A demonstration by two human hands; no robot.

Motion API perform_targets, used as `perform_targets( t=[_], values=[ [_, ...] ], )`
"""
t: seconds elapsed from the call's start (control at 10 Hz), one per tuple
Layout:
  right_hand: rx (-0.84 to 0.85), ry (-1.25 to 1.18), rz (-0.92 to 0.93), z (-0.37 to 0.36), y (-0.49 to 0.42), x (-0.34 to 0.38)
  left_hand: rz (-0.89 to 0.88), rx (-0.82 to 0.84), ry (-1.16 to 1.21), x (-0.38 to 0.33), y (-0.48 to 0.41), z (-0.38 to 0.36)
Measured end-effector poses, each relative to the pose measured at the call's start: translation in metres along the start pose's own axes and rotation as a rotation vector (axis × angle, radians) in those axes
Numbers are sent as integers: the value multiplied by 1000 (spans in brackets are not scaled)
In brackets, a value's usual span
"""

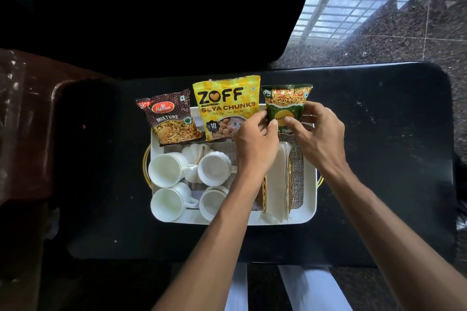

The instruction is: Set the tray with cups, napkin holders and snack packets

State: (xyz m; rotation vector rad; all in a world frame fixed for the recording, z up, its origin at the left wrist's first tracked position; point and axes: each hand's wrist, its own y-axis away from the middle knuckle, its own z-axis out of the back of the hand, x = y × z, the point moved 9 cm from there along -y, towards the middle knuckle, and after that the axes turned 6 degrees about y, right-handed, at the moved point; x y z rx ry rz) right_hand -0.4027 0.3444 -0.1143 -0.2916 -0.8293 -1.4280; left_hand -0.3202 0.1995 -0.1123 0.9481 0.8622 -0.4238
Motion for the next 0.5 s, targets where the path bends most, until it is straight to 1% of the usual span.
perform_targets(
  t=[0.3, 0.4, 0.5],
  values=[
    [30, -13, -28, -2, 0, -3, 47, 21, 27, 7, -4, -1],
    [22, -16, -44, 5, 3, -5, 5, 44, 30, 8, -1, 4],
    [-102, 50, 86, 26, 18, 16, -84, 5, -1, -4, 13, 20]
  ],
)
